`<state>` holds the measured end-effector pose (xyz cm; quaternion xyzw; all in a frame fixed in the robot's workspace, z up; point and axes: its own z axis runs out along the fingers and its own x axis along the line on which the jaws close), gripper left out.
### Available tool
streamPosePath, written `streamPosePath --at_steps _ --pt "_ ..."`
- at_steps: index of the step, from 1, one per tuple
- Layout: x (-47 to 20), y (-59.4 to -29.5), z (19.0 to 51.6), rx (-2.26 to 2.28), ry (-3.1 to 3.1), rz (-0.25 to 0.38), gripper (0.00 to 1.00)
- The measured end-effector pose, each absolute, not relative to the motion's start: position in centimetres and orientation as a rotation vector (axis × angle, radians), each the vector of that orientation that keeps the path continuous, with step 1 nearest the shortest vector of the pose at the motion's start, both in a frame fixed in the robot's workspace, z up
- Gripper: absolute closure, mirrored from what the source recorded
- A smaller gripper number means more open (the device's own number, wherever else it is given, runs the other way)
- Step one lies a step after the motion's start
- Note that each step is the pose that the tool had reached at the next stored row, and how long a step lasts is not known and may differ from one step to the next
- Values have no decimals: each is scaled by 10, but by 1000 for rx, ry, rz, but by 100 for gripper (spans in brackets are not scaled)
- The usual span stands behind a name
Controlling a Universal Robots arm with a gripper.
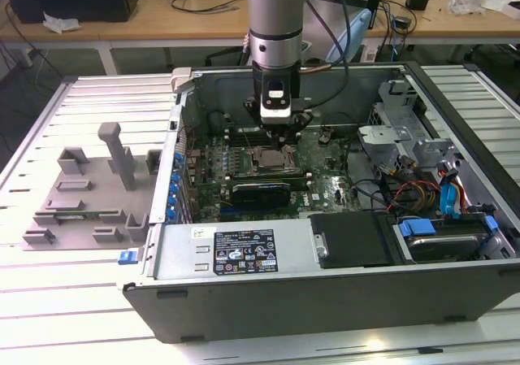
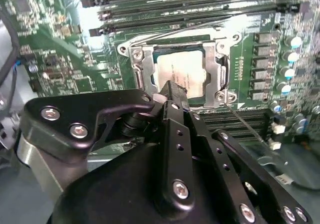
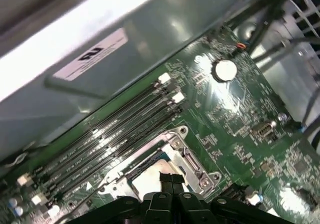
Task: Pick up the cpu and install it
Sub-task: 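Close the cpu cover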
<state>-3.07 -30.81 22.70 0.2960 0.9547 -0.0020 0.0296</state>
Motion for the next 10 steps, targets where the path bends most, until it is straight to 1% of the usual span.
streamPosePath --at_steps 10 --pt "-31 -308 227 495 3042 6 89"
